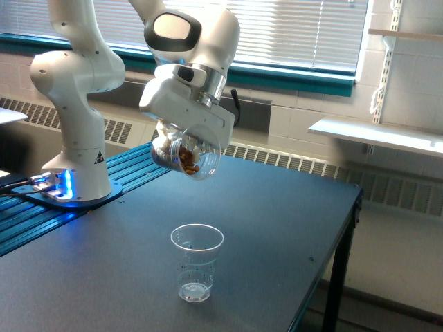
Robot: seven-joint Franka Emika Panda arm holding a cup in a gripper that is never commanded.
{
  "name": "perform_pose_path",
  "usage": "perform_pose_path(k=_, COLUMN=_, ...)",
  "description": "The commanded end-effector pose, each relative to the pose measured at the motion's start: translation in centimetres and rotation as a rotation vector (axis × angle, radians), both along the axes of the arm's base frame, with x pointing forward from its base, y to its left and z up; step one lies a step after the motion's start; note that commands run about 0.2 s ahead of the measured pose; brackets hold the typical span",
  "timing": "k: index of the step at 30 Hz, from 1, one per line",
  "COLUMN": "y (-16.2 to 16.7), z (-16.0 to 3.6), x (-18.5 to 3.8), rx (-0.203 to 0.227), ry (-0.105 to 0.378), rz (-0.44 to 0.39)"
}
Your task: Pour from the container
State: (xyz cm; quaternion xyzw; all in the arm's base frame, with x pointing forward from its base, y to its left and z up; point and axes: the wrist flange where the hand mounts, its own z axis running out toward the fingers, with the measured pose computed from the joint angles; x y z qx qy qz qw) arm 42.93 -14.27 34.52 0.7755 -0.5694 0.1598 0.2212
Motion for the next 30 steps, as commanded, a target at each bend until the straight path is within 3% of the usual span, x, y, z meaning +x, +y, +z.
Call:
perform_pose_path(k=1, y=0.0, z=-0.1, x=0.6, rx=-0.007, ry=0.006, rz=-0.012)
perform_pose_path(k=30, y=0.1, z=-2.0, x=0.3, rx=-0.006, ry=0.084, rz=-0.062)
